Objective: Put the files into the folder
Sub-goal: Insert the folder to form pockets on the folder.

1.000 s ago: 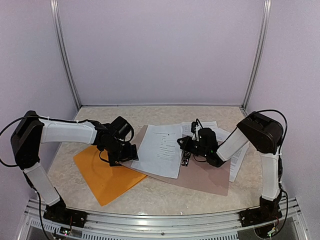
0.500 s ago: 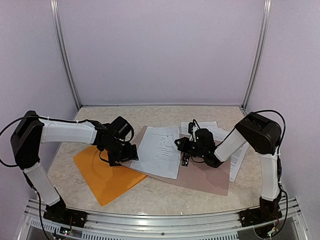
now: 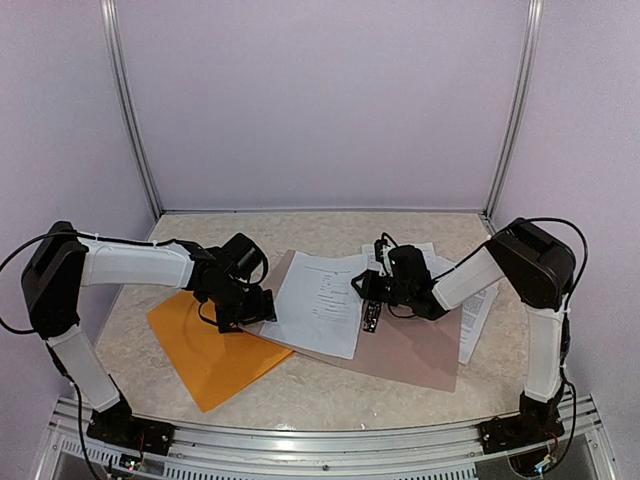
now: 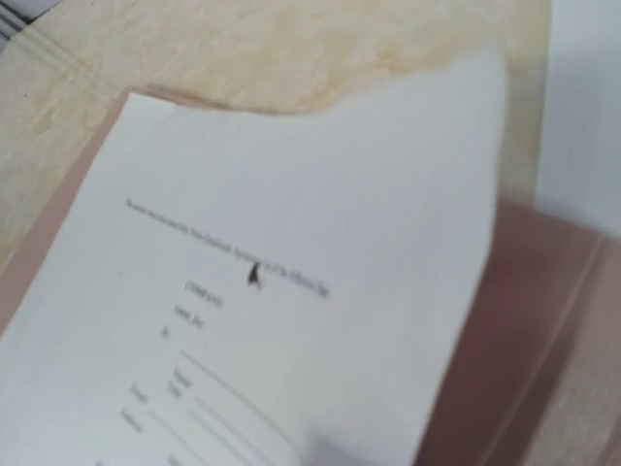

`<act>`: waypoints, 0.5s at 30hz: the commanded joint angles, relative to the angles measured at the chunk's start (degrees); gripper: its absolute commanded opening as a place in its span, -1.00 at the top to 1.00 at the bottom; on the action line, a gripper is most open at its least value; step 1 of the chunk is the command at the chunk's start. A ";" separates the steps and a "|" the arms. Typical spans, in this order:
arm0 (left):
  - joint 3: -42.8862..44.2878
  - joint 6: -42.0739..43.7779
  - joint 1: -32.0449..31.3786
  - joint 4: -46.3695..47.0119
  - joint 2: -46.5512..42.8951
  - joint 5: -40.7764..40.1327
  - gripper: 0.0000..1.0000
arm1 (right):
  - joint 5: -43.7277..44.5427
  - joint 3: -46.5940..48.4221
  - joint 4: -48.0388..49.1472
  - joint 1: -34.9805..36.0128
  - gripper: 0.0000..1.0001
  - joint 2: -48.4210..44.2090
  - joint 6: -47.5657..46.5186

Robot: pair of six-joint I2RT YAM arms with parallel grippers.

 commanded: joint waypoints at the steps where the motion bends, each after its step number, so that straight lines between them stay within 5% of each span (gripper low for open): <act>1: 1.39 1.05 -0.58 -0.87 -0.26 -0.73 -0.72 | -2.29 2.03 -6.27 -1.28 0.48 -1.08 -3.43; 15: 1.45 1.48 -0.49 -0.44 -0.10 -2.03 -0.72 | -12.16 3.14 -4.99 -1.86 0.72 1.79 -0.37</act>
